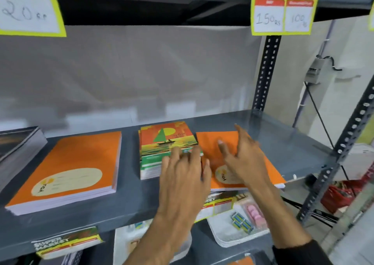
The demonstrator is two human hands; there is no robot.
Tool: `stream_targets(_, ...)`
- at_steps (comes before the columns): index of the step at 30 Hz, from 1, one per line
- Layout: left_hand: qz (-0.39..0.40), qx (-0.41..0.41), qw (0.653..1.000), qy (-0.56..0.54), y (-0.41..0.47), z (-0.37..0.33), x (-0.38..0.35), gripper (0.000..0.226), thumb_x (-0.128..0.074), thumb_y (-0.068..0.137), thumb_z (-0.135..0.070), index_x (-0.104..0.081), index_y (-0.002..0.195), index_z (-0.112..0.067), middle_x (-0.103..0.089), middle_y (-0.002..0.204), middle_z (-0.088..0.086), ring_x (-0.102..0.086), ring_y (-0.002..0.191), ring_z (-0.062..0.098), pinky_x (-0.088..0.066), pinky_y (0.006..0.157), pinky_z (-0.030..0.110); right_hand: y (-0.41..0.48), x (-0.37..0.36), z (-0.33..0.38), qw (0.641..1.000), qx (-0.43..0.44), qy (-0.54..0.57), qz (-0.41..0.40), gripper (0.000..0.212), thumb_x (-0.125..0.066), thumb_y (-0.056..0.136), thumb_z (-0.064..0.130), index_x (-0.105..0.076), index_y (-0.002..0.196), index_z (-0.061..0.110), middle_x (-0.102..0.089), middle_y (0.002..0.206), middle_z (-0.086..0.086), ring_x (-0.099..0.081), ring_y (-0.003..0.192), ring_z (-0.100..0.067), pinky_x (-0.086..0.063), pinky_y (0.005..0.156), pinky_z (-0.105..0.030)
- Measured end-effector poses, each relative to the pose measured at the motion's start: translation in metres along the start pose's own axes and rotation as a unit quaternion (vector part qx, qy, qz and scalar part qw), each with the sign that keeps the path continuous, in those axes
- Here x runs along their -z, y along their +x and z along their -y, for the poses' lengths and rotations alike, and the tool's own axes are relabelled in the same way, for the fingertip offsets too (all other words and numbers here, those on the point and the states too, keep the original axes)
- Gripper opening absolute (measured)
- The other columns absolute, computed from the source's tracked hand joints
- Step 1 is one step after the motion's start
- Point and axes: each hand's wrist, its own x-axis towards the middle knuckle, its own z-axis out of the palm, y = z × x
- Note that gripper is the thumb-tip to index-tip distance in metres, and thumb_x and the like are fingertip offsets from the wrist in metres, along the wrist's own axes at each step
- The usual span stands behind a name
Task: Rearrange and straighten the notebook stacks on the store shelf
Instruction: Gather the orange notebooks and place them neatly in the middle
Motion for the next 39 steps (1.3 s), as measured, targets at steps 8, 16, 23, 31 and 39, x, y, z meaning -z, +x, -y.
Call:
stream_targets(8,0.099,0.051,0.994,-0.003,-0.013,-0.045,-0.031,0.05,-0.061,0.086,-0.03,-0.049,0.13,-0.01,-0.067,0.094,0.018,-0.055,0.092,0.036,-0.048,0.081,0.046,-0.051,0.027,-0.059,0.989,-0.143,-0.039,0.02,0.063,-0.062,0.089,0.045,-0.046,0.132,0.001,-0.043,0.124,-0.026,-0.041,0.117,-0.043,-0.037,0.094,-0.043)
stream_targets(16,0.012,0.107,0.927,-0.36,-0.008,-0.077,-0.031,0.04,-0.05,0.095,-0.006,-0.05,0.125,-0.031,-0.036,0.112,0.0,-0.054,0.088,0.007,-0.049,0.079,0.024,-0.067,0.046,-0.071,0.924,-0.226,0.296,-0.084,0.043,-0.069,0.09,0.013,-0.053,0.13,0.006,-0.065,0.094,0.005,-0.065,0.091,-0.023,-0.048,0.079,-0.032)
stream_targets(23,-0.086,0.119,0.877,-0.458,0.008,-0.035,0.008,0.041,-0.052,0.092,-0.003,-0.058,0.118,-0.034,-0.047,0.115,-0.001,-0.057,0.107,0.016,-0.053,0.09,0.035,-0.064,0.05,-0.022,0.84,-0.203,0.5,-0.045,0.025,-0.065,0.093,0.009,-0.065,0.117,0.017,-0.078,0.103,0.005,-0.071,0.098,-0.013,-0.052,0.082,-0.02)
stream_targets(31,-0.204,0.168,0.877,-0.401,-0.01,0.098,0.077,0.042,-0.054,0.091,0.001,-0.061,0.122,-0.025,-0.053,0.117,0.008,-0.057,0.108,0.016,-0.052,0.094,0.04,-0.064,-0.003,0.106,0.864,-0.06,0.5,0.014,0.04,-0.054,0.095,0.0,-0.061,0.131,0.017,-0.077,0.107,0.001,-0.071,0.091,-0.008,-0.058,0.075,-0.023)
stream_targets(39,-0.193,0.255,0.896,-0.306,-0.044,0.22,0.105,0.041,-0.058,0.089,-0.004,-0.058,0.12,-0.031,-0.057,0.109,0.009,-0.06,0.095,0.013,-0.054,0.087,0.038,-0.088,-0.098,0.202,0.901,-0.057,0.422,0.076,0.034,-0.058,0.095,0.01,-0.059,0.125,0.025,-0.073,0.105,0.008,-0.069,0.102,-0.019,-0.054,0.096,-0.04)
